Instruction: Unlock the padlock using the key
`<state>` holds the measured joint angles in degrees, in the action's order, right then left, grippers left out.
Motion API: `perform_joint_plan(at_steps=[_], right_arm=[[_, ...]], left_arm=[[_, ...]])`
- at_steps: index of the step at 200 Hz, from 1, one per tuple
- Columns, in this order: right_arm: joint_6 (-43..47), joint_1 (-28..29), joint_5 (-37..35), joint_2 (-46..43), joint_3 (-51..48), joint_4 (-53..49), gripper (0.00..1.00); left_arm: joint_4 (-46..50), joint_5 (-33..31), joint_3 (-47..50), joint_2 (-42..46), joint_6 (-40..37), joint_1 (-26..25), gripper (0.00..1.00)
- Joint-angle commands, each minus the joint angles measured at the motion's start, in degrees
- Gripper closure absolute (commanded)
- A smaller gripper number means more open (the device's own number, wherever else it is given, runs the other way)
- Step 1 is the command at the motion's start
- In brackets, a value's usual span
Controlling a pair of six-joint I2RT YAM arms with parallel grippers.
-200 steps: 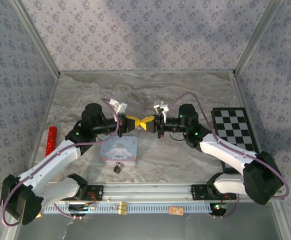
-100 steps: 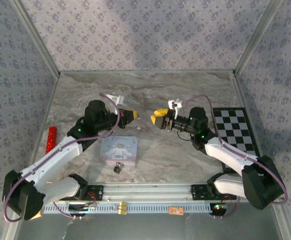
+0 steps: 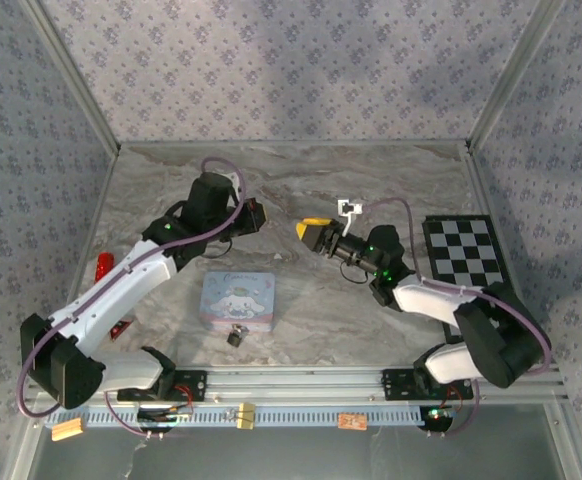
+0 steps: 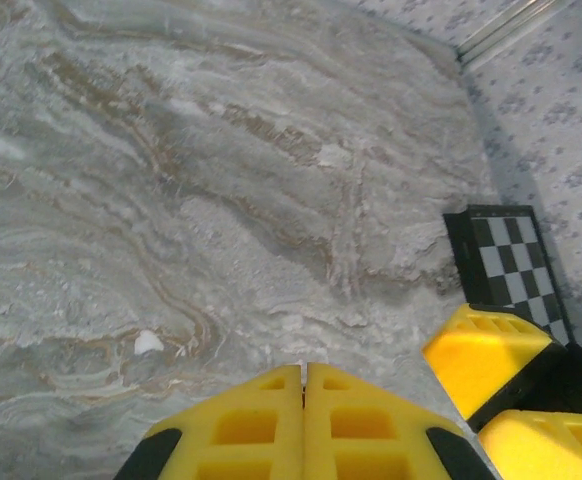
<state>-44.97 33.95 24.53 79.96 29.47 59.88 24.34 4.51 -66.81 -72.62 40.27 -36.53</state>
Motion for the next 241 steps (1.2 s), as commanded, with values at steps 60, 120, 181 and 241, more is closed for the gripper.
perform_joint_plan(at_steps=[60,120,181,241], right_arm=[[-15.4,4.0,-2.7,7.8,1.7,12.2,0.35],[-16.1,4.6,0.2,10.5,2.7,19.9,0.36],[-16.5,3.6,0.3,6.9,2.5,19.9,0.35],[-16.8,3.6,1.5,4.7,3.8,19.9,0.44]], left_arm=[[-2.3,1.6,-1.2,0.3,1.6,-2.3,1.0],[-10.6,8.1,1.9,2.7,5.5,-2.3,1.0],[-18.0,13.4,4.8,3.4,8.5,-1.6,1.0],[-17.7,13.5,5.1,4.5,8.6,-1.3,1.0]])
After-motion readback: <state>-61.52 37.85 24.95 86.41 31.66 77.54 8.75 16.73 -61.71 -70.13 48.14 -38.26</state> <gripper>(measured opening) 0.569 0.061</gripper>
